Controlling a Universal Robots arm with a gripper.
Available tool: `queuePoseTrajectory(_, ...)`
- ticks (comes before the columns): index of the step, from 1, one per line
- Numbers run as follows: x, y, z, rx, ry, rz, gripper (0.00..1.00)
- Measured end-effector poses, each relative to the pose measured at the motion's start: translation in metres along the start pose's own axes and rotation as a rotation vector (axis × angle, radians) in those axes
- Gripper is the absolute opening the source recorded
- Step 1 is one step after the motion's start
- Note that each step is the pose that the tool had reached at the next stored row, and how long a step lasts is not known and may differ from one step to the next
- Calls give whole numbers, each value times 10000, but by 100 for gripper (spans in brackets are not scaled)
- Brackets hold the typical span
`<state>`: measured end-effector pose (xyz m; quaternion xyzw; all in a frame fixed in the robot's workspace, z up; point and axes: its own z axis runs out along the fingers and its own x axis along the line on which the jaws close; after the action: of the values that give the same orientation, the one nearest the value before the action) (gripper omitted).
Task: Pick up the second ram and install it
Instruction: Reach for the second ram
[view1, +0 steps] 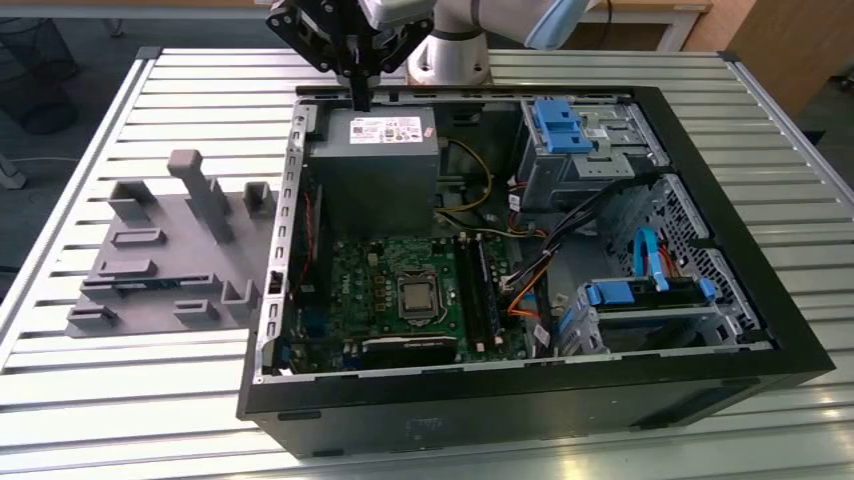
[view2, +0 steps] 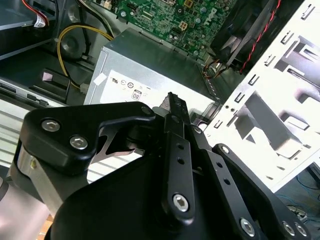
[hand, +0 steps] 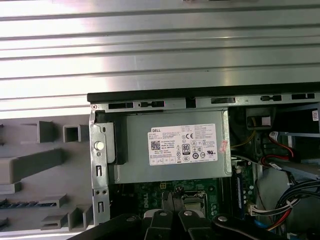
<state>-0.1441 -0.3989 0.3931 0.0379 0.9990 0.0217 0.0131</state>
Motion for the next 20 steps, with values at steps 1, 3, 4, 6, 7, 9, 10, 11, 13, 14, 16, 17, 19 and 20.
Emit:
queuePoseTrajectory(1,2,0,0,0,0,0,11)
queuePoseTrajectory(3,6,-1,0,0,0,1,11)
queuePoseTrajectory(4,8,-1,0,0,0,0,11)
queuePoseTrajectory(6,11,-1,0,-1,-1,0,11)
queuePoseTrajectory(7,13,-1,0,0,0,0,11)
queuePoseTrajectory(9,17,-1,0,0,0,0,11)
queuePoseTrajectory(10,19,-1,0,0,0,1,11)
queuePoseTrajectory(11,20,-2,0,0,0,0,11)
queuePoseTrajectory(13,23,-2,0,-1,0,0,11)
queuePoseTrajectory(14,25,-2,-1,0,0,0,11)
queuePoseTrajectory(16,28,-2,-1,0,0,0,11)
queuePoseTrajectory(17,30,-2,-1,0,0,0,11)
queuePoseTrajectory(19,34,-3,0,0,-1,0,11)
queuePoseTrajectory(20,36,-3,-1,0,0,0,11)
